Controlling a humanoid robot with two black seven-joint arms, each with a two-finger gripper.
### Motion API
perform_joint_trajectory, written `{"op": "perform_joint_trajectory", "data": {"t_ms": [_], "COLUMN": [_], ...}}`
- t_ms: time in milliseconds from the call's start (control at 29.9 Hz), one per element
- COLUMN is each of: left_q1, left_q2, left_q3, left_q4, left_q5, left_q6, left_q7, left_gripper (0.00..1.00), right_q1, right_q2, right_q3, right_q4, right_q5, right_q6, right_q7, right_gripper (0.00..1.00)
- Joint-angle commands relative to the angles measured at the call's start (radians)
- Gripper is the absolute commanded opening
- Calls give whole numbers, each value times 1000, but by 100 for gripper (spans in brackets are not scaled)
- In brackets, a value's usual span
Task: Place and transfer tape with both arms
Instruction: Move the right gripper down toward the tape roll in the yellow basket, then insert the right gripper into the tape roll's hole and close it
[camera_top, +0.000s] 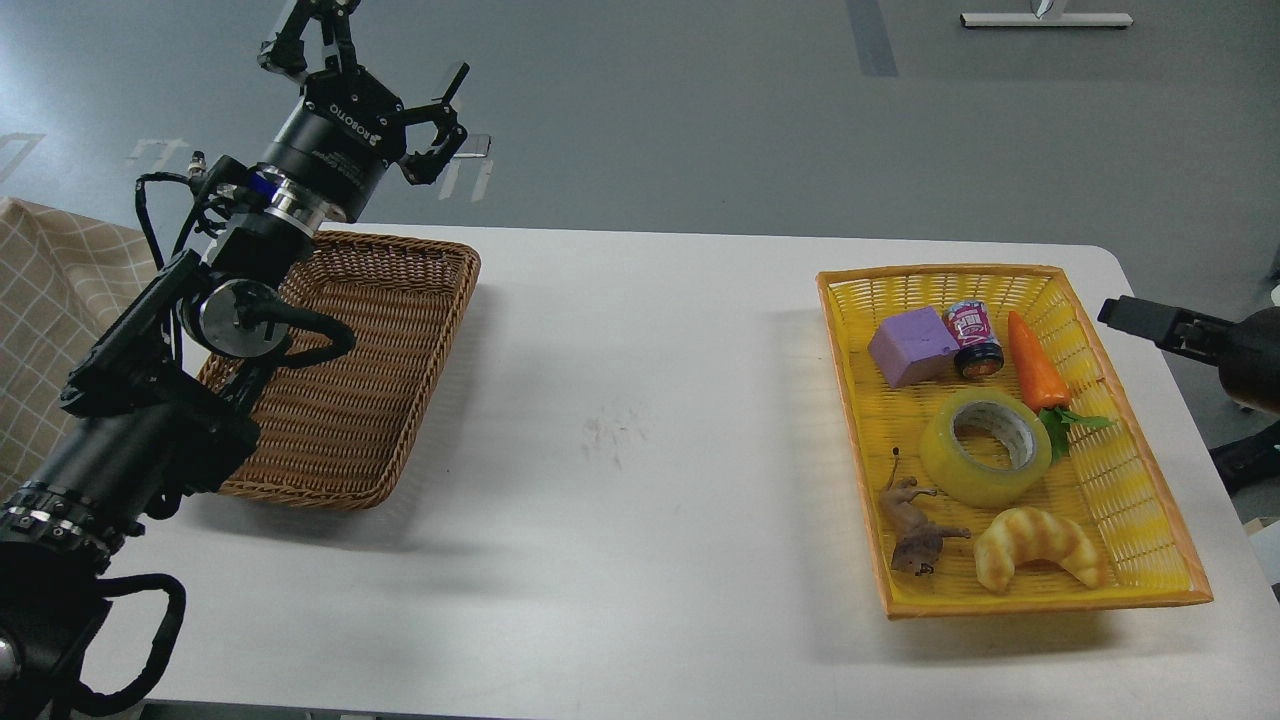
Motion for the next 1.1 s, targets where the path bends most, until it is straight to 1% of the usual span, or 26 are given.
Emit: {"op": "perform_joint_trajectory", "data": {"t_ms": [0,301,401,535,669,769,969,1070], "left_q1": [-1,-1,-1,-1,0,0,0,0], "left_q2": [1,1,1,1,4,4,4,7], "left_q3": [-2,-2,-2,-2,-2,-2,-2,-2], "left_q4": [-2,0,0,0,0,0,0,0], "left_q5": [0,0,0,0,0,0,0,0], "left_q6": [0,0,0,0,0,0,0,0], "left_q7": [0,-1,-1,-1,-1,-1,-1,-1], "left_gripper": [98,98,98,98,98,98,98,98], "right_q1": [-3,-1,-1,-1,-1,-1,-1,3], "right_q2": [0,13,42,77,93,108,131,140], "right_q3": [-38,-112,-126,-130,-133,-135,-138,-176], "right_q4": [10,10,8,7,7,7,-1,-2], "right_q5": [-27,-87,-168,-227,-233,-267,-296,-299], "right_q6": [0,0,0,0,0,0,0,0], "right_q7": [2,3,3,3,3,3,6,5], "right_gripper": [97,96,94,93,86,78,78,78]}}
